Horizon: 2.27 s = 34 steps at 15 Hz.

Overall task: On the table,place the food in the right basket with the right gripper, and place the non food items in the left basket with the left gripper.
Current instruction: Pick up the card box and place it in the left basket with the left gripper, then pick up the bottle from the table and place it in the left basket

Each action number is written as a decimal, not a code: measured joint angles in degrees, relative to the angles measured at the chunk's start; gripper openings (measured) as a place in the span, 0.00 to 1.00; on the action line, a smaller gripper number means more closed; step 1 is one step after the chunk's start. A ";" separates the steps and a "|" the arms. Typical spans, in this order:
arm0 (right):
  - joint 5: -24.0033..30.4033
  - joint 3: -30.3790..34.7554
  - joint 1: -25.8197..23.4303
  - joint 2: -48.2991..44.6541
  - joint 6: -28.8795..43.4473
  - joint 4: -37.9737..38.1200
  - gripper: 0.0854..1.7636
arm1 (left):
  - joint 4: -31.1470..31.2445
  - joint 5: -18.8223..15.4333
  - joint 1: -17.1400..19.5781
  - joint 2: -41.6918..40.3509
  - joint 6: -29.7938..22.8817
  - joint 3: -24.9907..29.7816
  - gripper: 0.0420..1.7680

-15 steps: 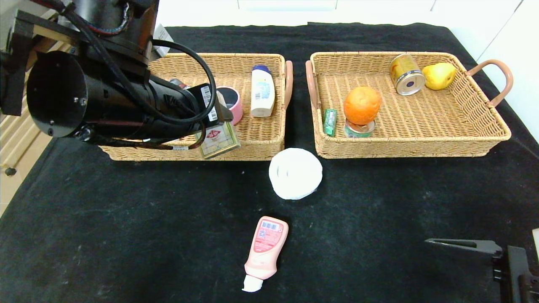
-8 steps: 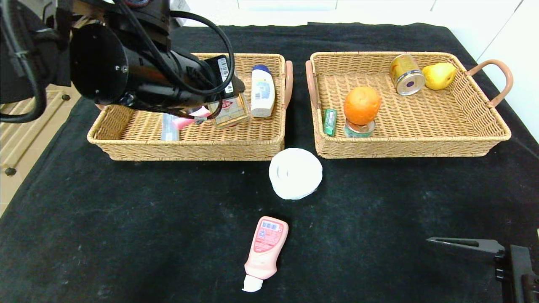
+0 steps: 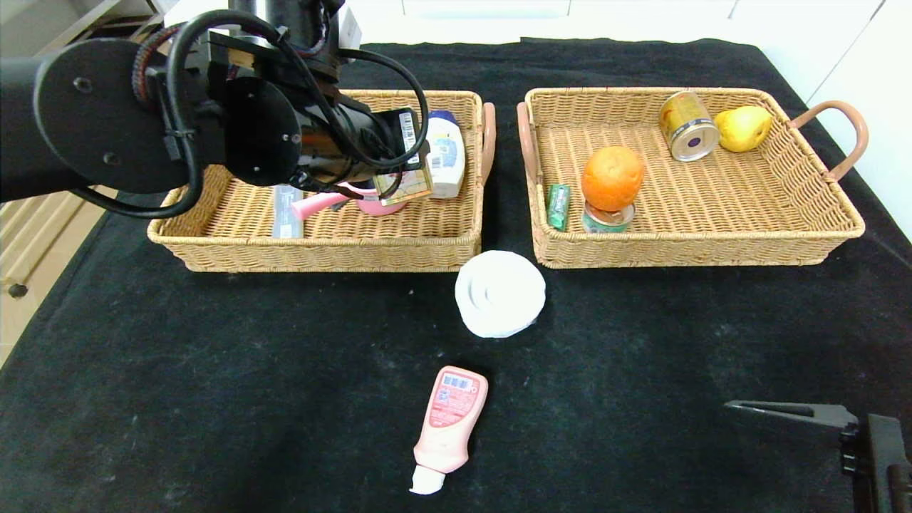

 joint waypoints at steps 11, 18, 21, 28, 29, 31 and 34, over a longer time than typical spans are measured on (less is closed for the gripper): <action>-0.02 -0.38 -0.28 -0.62 0.06 -0.04 0.97 | 0.00 0.15 0.90 1.66 0.09 0.05 0.79; 0.01 -2.21 -3.63 -1.38 0.61 0.05 0.97 | 0.91 0.26 0.22 -3.36 0.27 6.64 0.90; 0.09 -3.22 -5.84 -1.49 0.68 0.00 0.97 | 0.87 0.22 -1.06 -7.58 0.40 13.53 0.92; 0.01 -4.68 -8.90 -1.51 0.77 -0.15 0.97 | 0.87 0.12 -8.08 -16.79 1.12 29.99 0.95; 0.04 -4.93 -9.33 -1.51 0.79 -0.15 0.97 | 0.87 0.11 -9.76 -17.47 1.21 31.83 0.95; 0.00 -5.25 -9.76 -1.51 0.79 -0.12 0.97 | 0.83 0.12 -13.93 -18.14 1.26 34.82 0.96; -0.07 -5.29 -9.92 -1.51 0.77 -0.04 0.97 | 0.83 0.26 -18.18 -16.96 1.18 37.43 0.96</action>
